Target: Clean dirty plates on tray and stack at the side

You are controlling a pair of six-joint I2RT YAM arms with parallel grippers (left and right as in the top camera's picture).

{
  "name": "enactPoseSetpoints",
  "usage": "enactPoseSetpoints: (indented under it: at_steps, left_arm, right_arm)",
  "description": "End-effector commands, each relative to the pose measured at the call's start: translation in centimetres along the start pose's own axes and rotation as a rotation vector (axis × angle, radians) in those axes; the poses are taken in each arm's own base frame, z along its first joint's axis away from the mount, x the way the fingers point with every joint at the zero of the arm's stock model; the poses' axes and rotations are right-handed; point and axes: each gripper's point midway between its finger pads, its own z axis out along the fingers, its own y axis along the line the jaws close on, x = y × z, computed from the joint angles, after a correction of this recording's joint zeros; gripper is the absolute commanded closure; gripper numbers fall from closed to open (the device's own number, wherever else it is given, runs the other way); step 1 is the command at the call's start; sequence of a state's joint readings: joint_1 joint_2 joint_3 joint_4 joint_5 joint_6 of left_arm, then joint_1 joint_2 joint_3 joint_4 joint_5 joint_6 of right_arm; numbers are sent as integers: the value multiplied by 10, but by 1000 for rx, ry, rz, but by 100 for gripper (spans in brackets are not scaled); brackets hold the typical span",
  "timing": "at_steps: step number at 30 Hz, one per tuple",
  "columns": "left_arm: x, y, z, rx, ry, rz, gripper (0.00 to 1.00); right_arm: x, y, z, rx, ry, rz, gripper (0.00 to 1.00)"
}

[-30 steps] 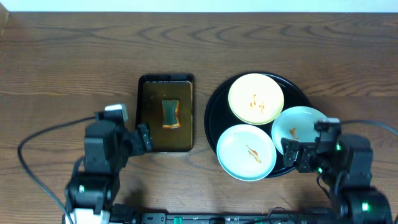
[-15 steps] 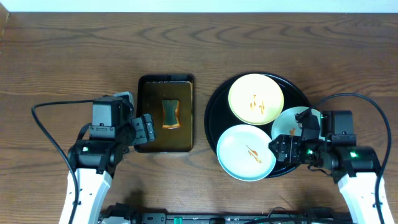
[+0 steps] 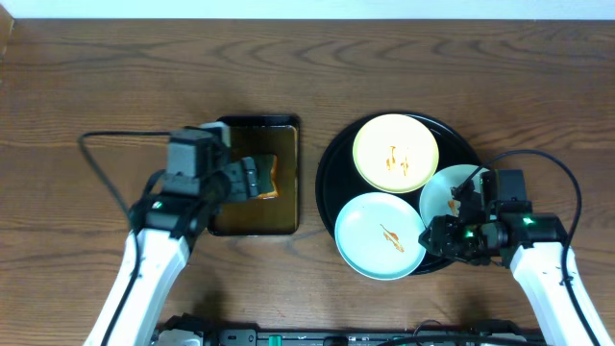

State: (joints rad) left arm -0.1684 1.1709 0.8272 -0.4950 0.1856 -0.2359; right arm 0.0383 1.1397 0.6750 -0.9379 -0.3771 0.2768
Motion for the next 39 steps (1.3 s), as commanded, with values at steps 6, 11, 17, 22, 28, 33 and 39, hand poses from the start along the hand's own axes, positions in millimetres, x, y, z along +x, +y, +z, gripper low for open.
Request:
enactPoseSetpoints:
  at_steps: [6,11,17,22,28,33,39]
  left_arm:
    - [22,-17,48,15,140,44,16]
    - [31,-14,67,2,186,44,20]
    - [46,-6,88,-20,250,37,20]
    - [53,-3,100,-30,277,33,22]
    - [43,-4,106,-25,237,39,25]
    - [26,-1,109,-52,161,50,27]
    - [29,-1,113,-54,172,51,35]
  right_arm:
    - [11,-10,27,-4,30,39,52]
    - [13,-8,35,-37,29,37,61]
    - [16,-12,44,-45,21,33,57]
    - [12,-2,43,-103,10,21,48]
    - [8,0,43,-110,-4,14,52]
    - [9,0,43,-109,-3,15,57]
    - [8,-4,44,-92,-6,43,61]
